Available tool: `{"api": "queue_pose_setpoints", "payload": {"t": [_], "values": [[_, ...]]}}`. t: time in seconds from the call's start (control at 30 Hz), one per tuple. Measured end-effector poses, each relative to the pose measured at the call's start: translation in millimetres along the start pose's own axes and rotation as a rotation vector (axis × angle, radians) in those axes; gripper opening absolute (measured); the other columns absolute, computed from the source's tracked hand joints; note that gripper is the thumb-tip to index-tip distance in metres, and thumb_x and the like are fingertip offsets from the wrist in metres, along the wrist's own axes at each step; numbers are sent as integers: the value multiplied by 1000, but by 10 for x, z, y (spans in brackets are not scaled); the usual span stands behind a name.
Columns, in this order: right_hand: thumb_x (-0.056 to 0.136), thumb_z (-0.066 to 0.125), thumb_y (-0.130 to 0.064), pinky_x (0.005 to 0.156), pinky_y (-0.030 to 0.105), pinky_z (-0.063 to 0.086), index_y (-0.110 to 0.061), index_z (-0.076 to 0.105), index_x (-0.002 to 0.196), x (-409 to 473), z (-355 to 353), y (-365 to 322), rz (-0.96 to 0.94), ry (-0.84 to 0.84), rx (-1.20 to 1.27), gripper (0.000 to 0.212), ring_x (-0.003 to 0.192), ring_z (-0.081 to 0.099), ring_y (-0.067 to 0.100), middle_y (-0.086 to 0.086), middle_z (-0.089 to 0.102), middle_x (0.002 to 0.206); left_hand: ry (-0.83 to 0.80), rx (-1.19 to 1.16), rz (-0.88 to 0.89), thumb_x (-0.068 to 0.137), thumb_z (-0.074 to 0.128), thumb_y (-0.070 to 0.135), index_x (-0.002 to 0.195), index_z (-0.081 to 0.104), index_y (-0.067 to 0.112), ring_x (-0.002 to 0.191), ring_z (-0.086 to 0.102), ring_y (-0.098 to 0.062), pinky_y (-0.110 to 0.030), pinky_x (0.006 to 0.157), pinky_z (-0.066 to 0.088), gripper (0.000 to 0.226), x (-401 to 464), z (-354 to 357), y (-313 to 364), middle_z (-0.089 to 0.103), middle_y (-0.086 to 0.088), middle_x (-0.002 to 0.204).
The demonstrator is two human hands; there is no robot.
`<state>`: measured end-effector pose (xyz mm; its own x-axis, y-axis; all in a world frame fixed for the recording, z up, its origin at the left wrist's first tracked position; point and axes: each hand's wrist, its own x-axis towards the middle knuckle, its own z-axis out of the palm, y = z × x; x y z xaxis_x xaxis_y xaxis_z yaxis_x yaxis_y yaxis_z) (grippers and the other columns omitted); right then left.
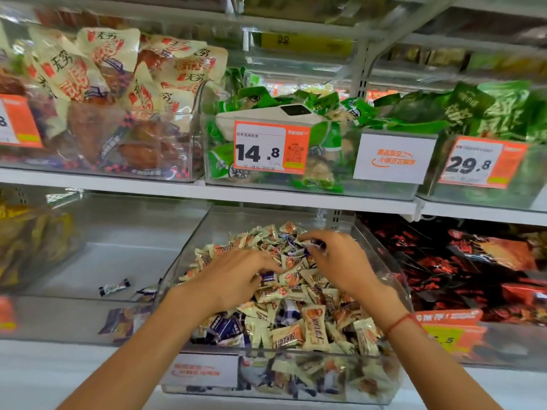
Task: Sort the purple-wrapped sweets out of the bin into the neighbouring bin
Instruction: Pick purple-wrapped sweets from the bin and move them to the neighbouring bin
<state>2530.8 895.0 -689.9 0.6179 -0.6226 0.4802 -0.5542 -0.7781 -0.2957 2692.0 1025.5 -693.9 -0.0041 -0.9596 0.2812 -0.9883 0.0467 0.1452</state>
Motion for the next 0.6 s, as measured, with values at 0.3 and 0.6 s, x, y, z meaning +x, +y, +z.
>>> {"api": "queue_pose_setpoints", "payload": {"t": [0.3, 0.6], "values": [[92, 53, -14, 100, 41, 46, -33, 33, 147, 377, 265, 60, -31, -600, -206, 61, 128, 47, 28, 5, 44, 147, -176, 183, -16, 95, 53, 39, 140, 43, 27, 128, 43, -18, -41, 106, 36, 49, 66, 23, -41, 49, 5, 137], [76, 81, -21, 85, 10, 46, -28, 74, 102, 46, 1, 108, -43, -122, 106, 27, 104, 63, 9, -9, 70, 111, 150, 120, -19, 86, 64, 42, 124, 54, 34, 108, 51, -4, -24, 99, 28, 40, -107, 57, 110, 58, 18, 114]]}}
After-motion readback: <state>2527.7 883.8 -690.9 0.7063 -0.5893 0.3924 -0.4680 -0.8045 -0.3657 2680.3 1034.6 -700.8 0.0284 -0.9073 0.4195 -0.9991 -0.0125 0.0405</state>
